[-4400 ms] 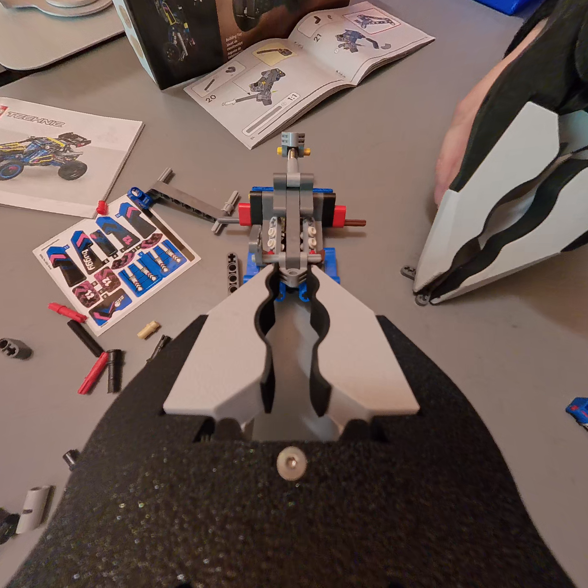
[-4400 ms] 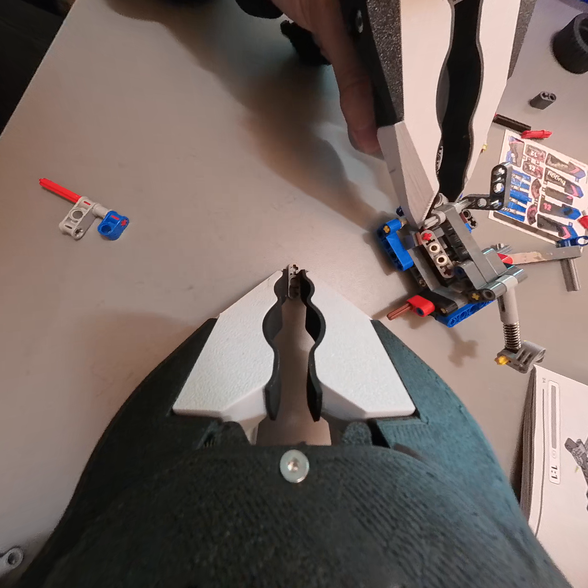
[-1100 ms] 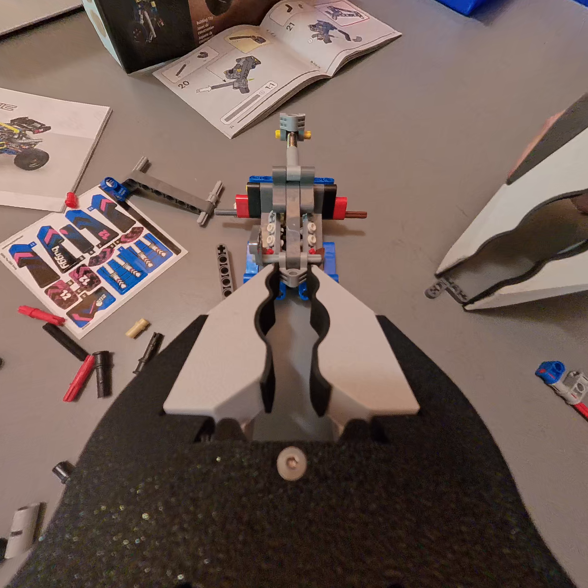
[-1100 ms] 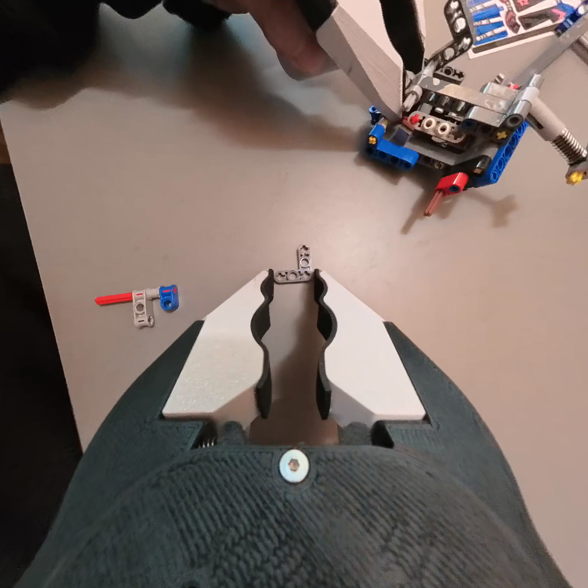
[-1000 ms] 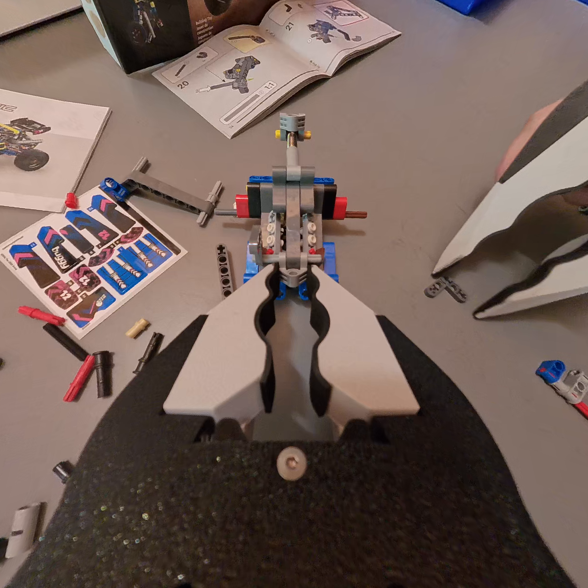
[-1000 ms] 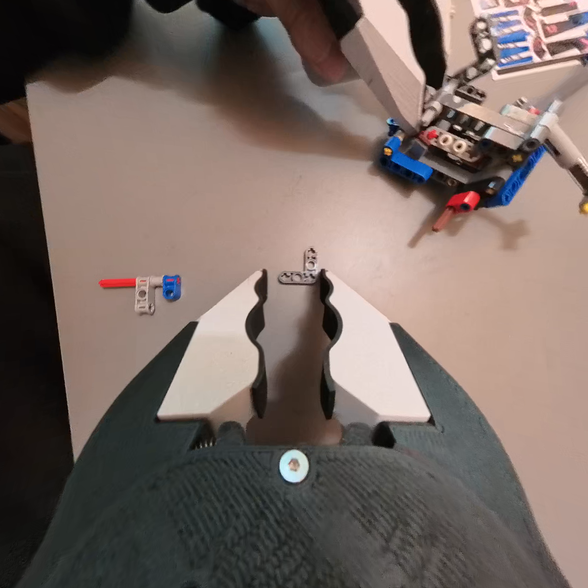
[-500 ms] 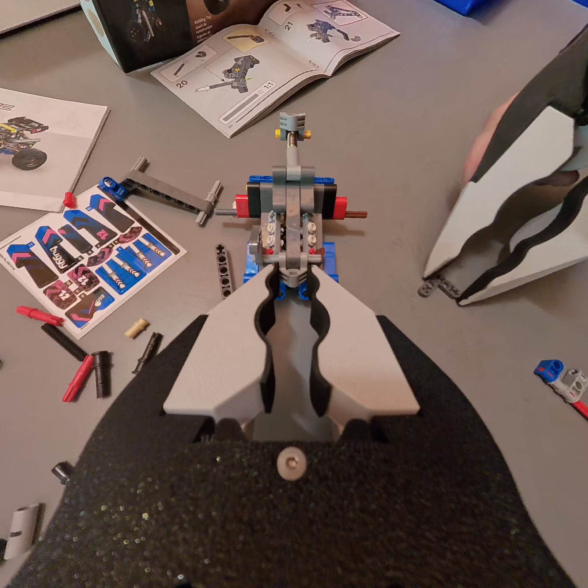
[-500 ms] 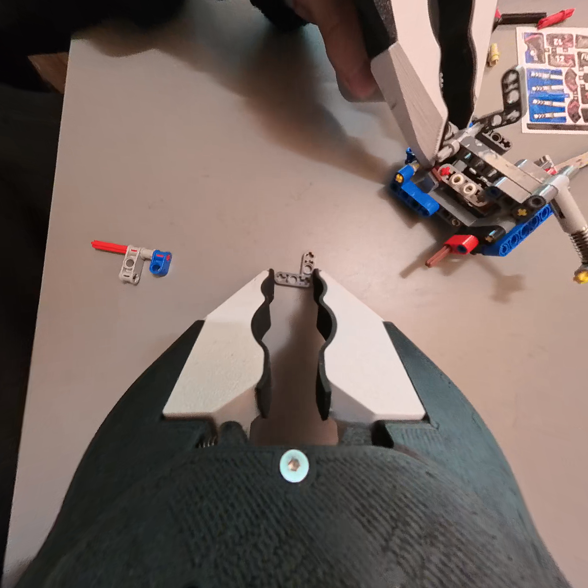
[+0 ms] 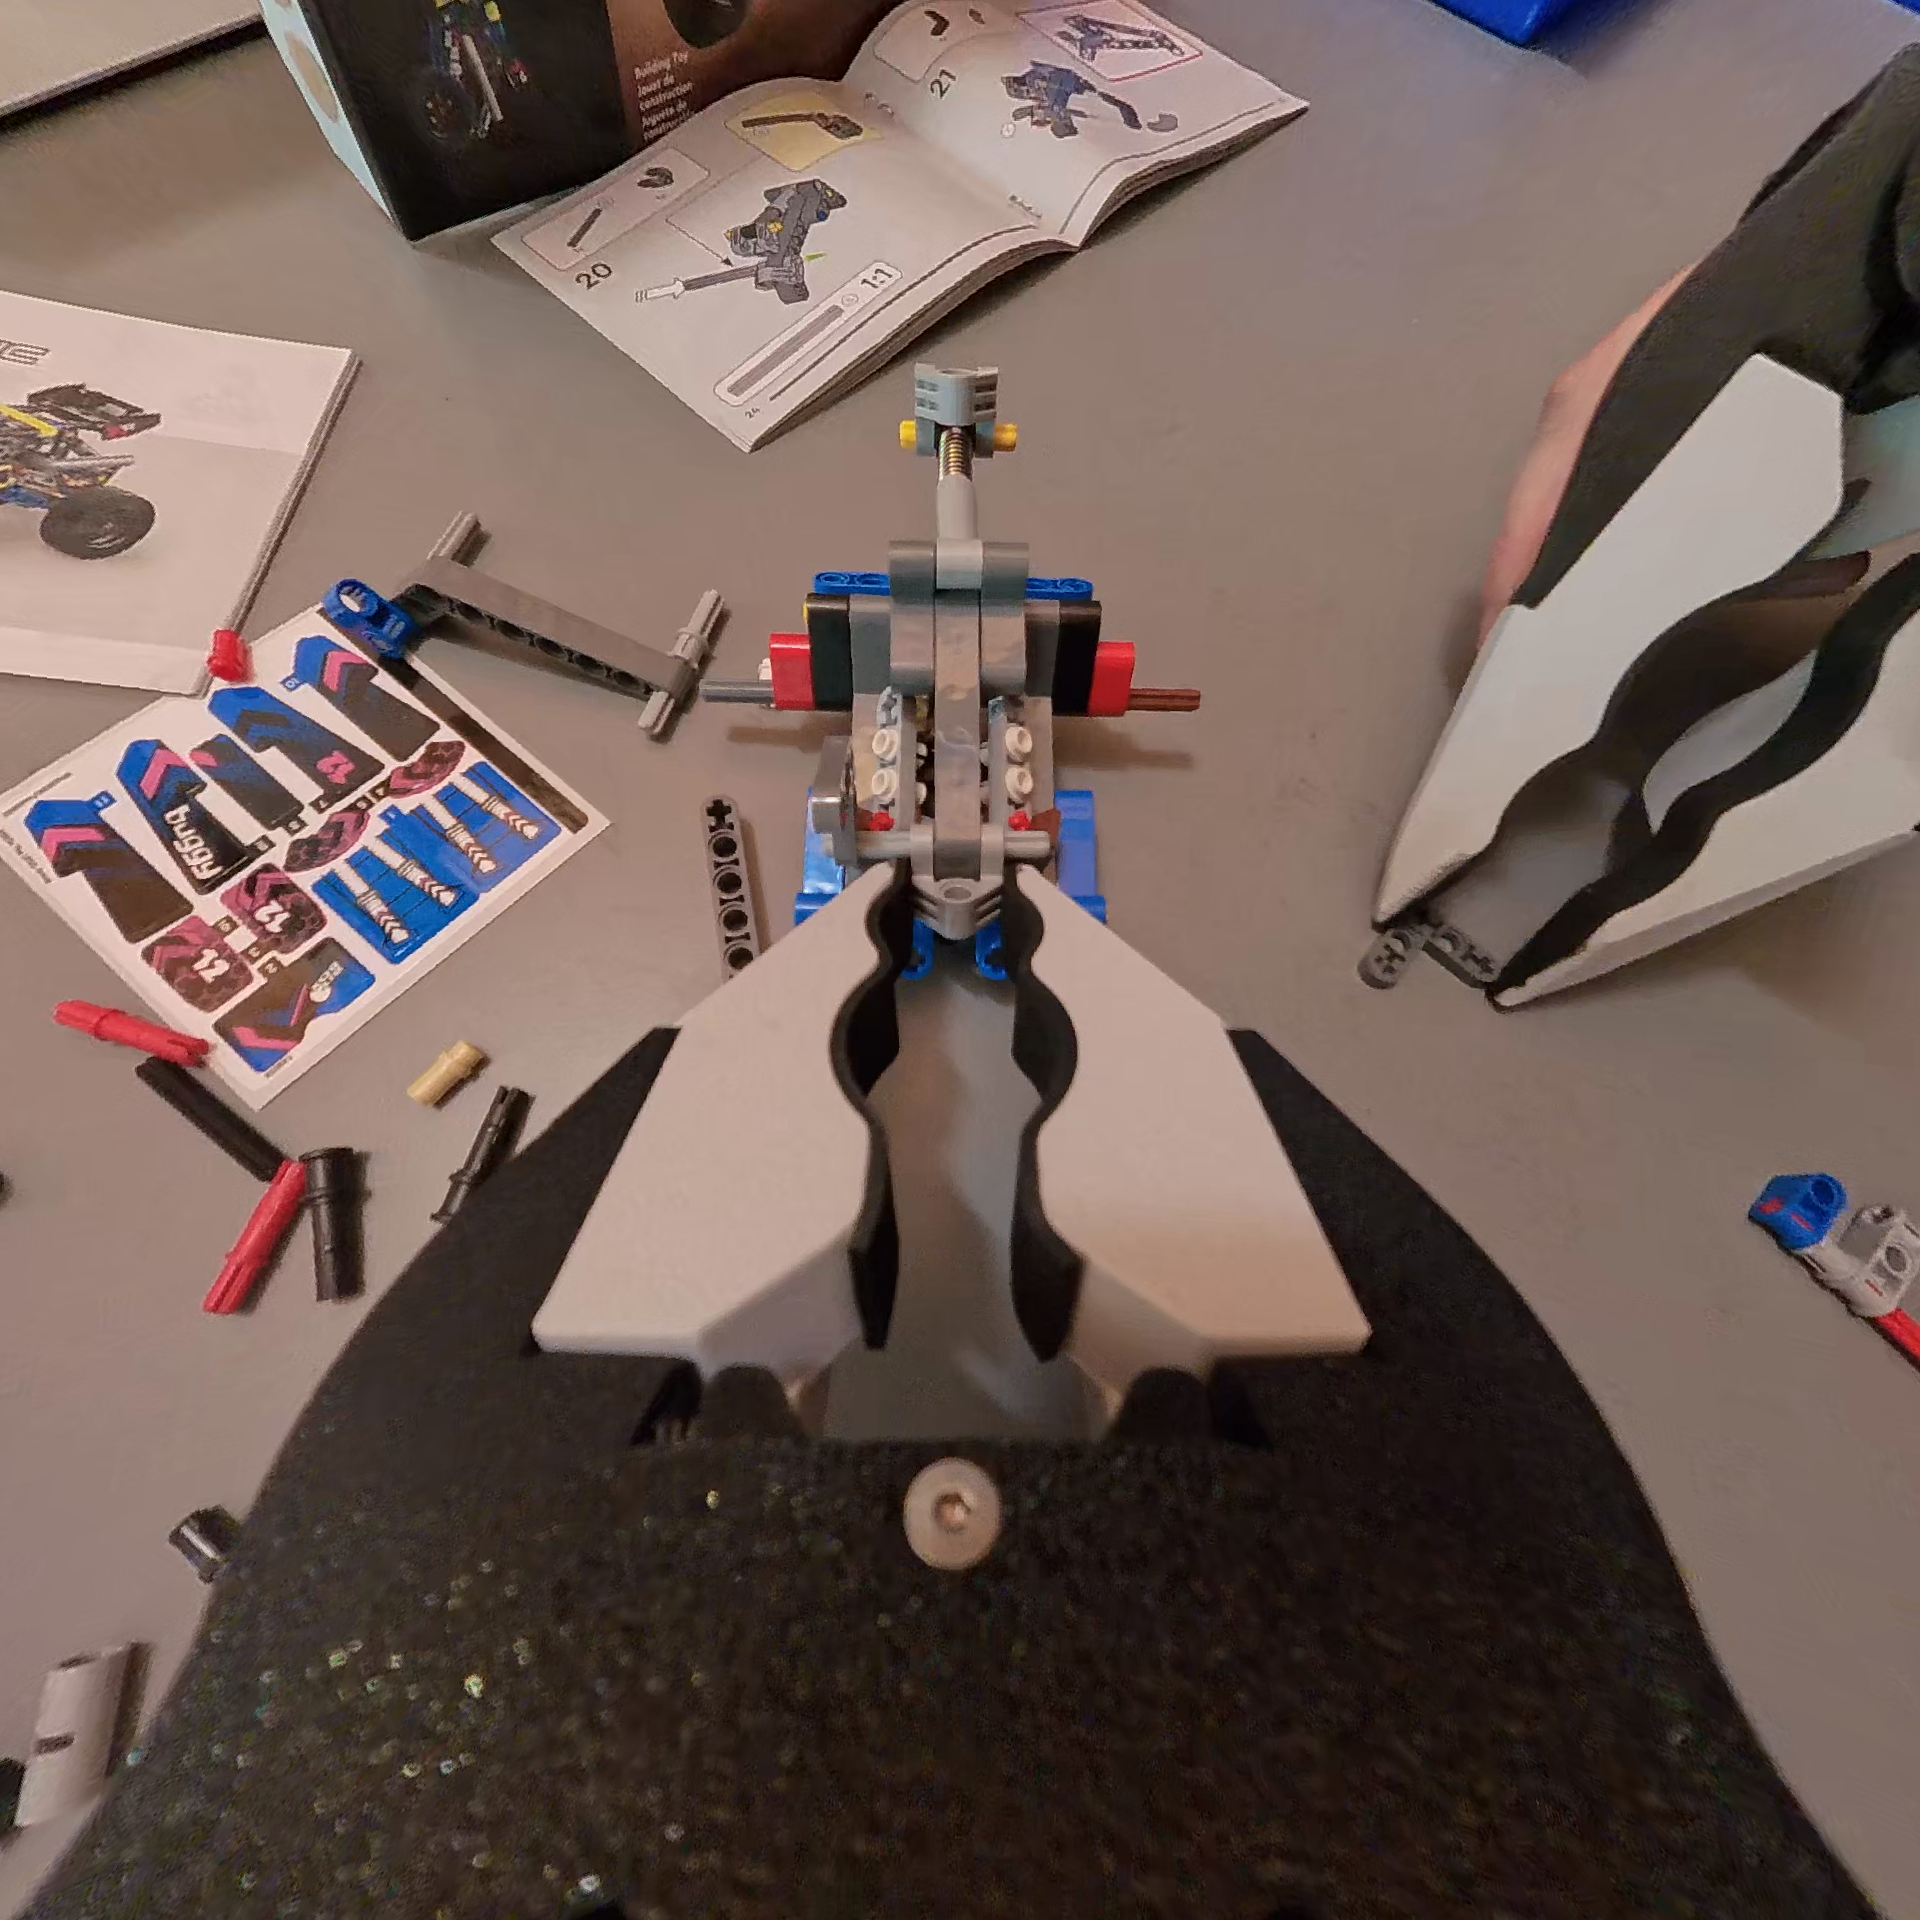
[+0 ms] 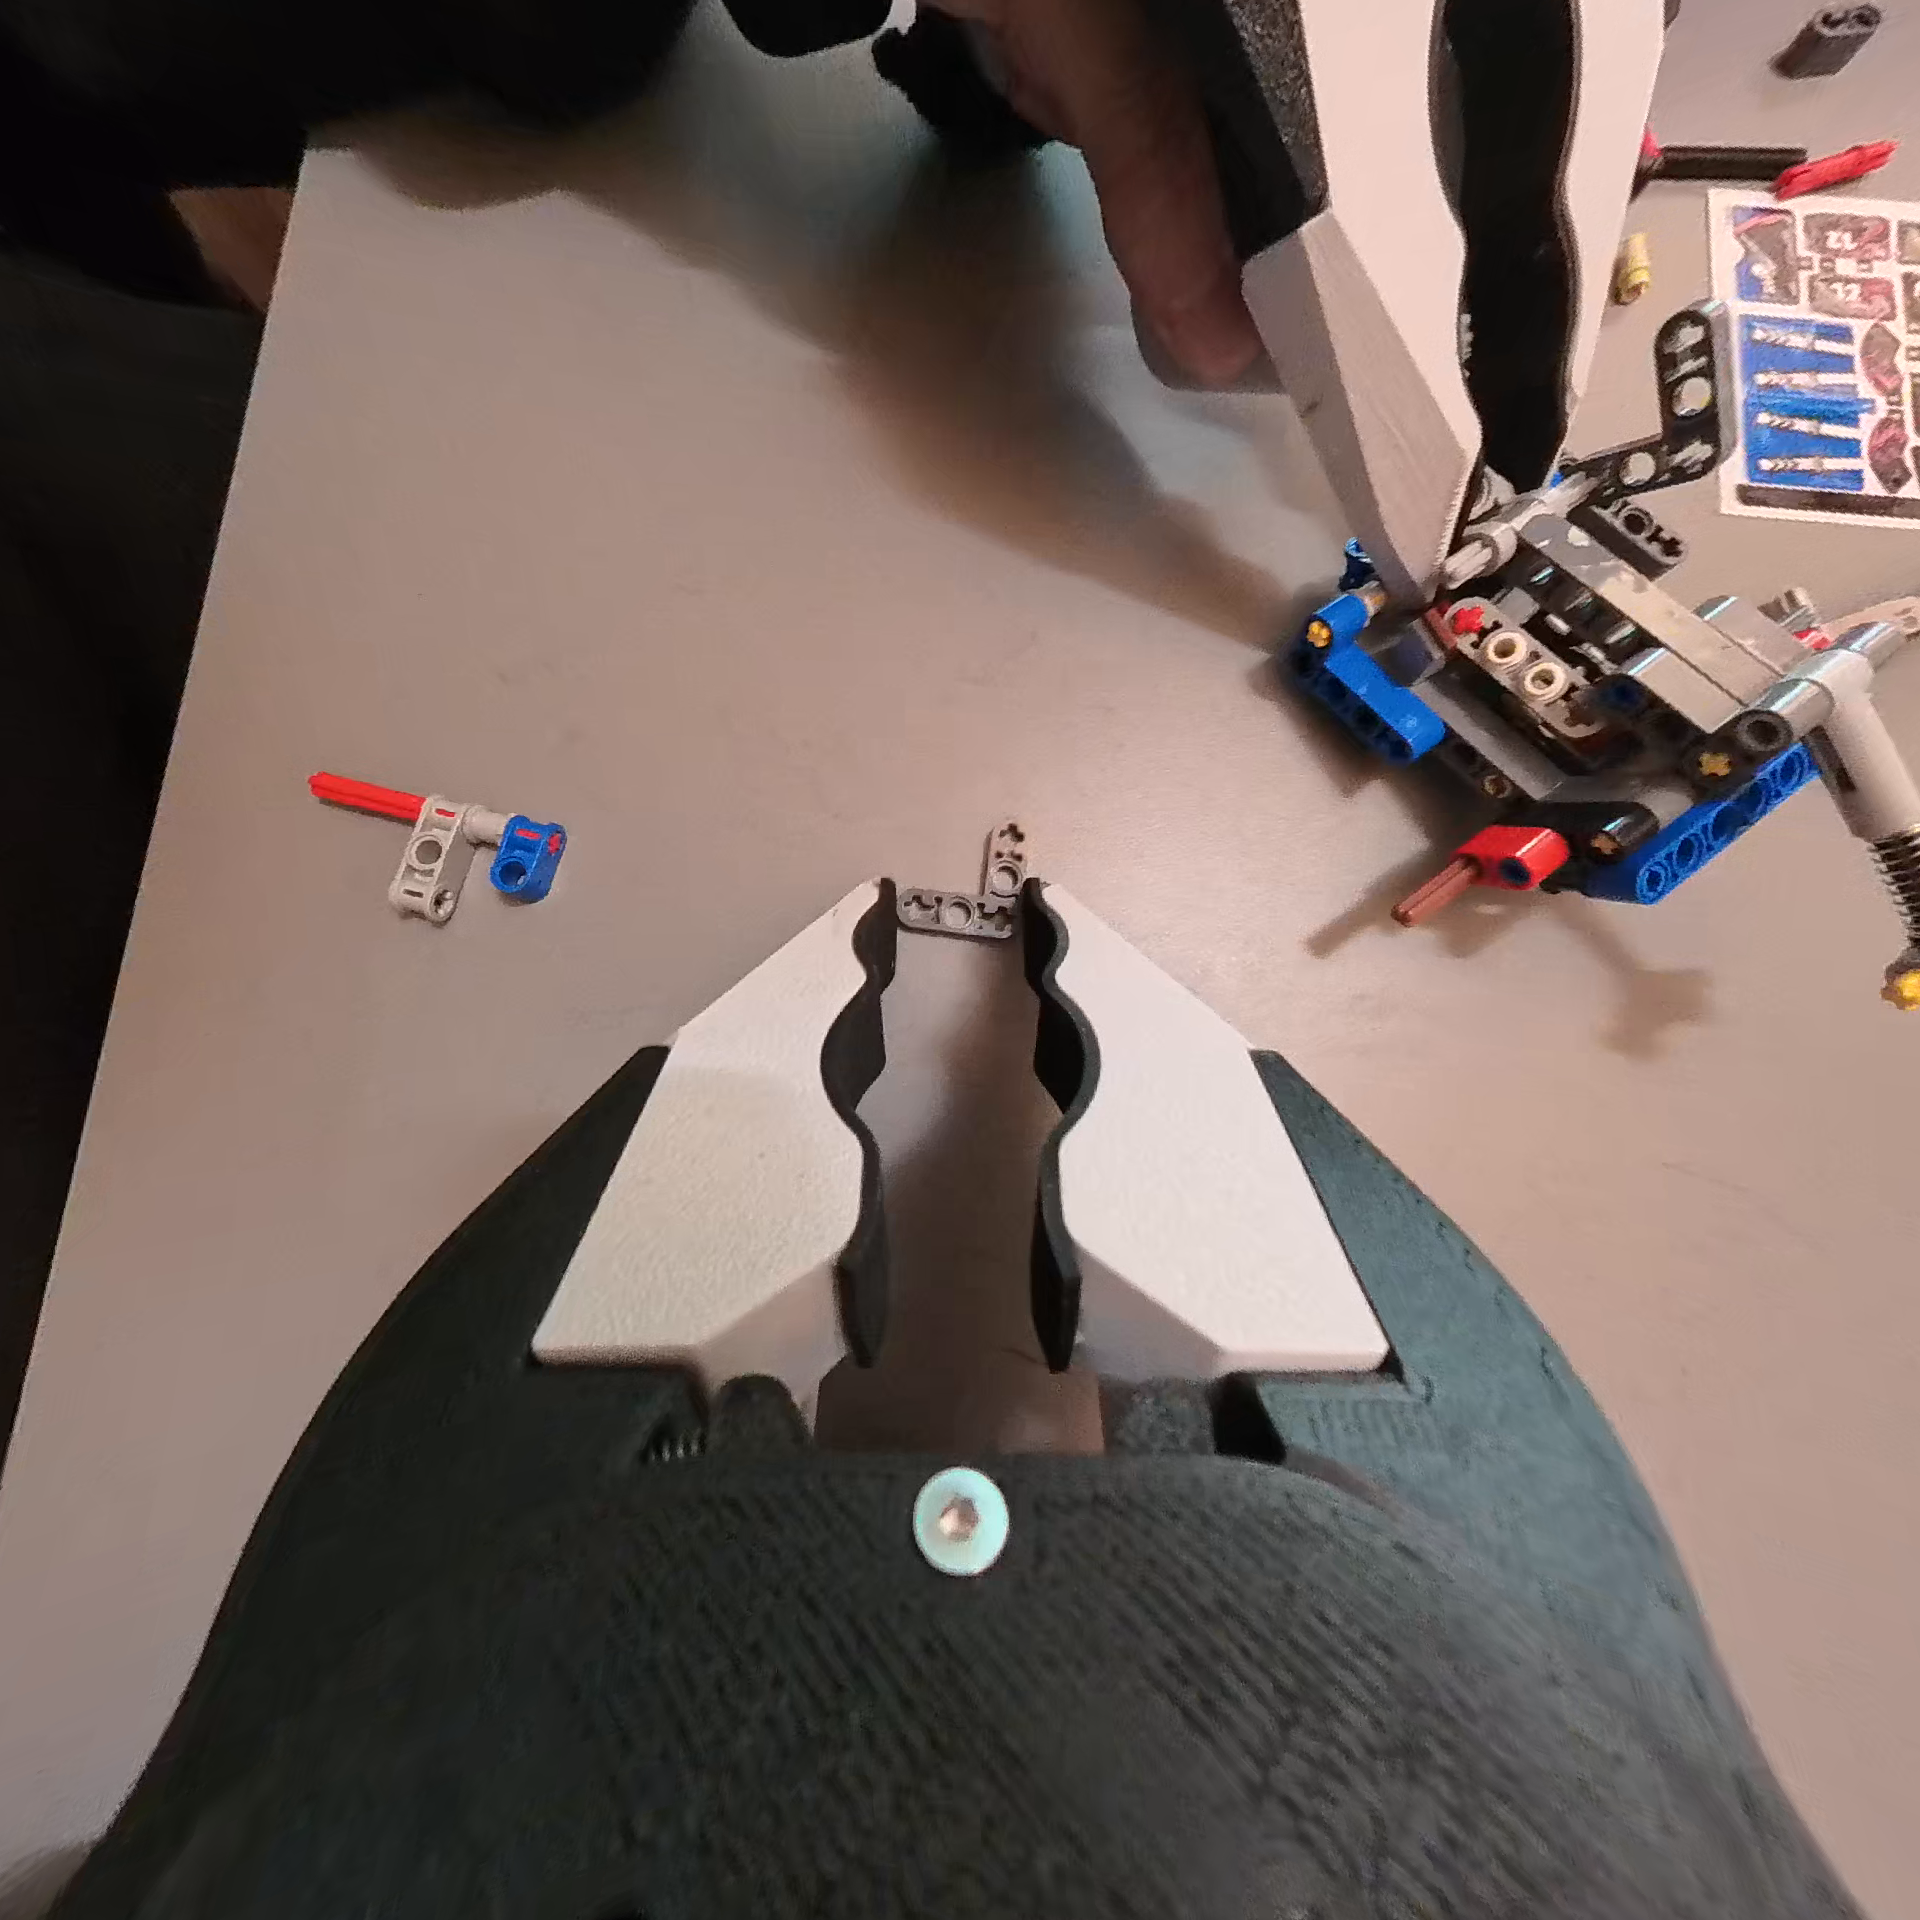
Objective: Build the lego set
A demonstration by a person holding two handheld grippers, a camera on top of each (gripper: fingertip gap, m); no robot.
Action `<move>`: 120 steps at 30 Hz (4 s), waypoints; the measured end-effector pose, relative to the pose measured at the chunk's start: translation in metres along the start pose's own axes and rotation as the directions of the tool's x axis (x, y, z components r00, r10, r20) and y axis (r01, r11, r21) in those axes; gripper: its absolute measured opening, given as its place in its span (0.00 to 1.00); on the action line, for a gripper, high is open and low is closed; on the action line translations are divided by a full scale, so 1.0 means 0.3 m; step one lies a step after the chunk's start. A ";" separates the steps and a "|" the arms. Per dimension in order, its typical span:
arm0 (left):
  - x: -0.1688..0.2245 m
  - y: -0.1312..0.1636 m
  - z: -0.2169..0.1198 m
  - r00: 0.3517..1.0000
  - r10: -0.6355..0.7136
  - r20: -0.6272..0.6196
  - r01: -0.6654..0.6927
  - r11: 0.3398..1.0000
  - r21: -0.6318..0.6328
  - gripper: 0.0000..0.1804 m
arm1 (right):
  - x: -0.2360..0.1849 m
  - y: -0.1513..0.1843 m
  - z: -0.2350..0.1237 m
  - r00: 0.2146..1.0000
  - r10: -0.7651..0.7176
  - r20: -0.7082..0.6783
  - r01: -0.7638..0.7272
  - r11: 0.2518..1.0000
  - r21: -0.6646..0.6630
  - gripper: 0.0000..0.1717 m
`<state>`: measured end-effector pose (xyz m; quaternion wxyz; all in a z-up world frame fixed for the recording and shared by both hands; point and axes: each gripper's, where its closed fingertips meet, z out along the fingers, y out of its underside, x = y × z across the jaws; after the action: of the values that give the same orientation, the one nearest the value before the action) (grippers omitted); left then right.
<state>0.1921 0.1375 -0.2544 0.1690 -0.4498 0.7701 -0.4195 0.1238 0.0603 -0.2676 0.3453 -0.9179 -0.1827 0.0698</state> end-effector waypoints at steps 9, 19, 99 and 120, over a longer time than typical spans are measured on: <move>0.002 0.001 0.000 1.000 -0.003 -0.008 0.003 1.000 -0.001 0.07 | 0.135 -0.080 -0.034 0.911 -0.266 -0.316 0.284 0.959 0.014 0.12; 0.006 -0.004 -0.002 0.994 -0.084 -0.075 0.085 0.996 0.004 0.07 | 0.263 -0.216 -0.037 0.574 -0.506 -0.644 0.619 0.783 -0.062 0.12; 0.030 -0.030 -0.004 0.957 -0.162 -0.240 0.172 0.985 0.020 0.03 | 0.251 -0.178 -0.044 0.724 -0.403 -0.560 0.580 0.795 0.178 0.00; 0.086 0.073 -0.064 0.987 0.117 -0.114 -0.130 0.986 -0.108 0.07 | 0.164 -0.094 0.075 0.993 -0.040 -0.114 0.054 0.991 0.120 0.17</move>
<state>0.1541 0.1308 -0.2575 0.1270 -0.3869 0.8274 -0.3868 0.1554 0.1125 -0.2659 0.4125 -0.8927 -0.1802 0.0213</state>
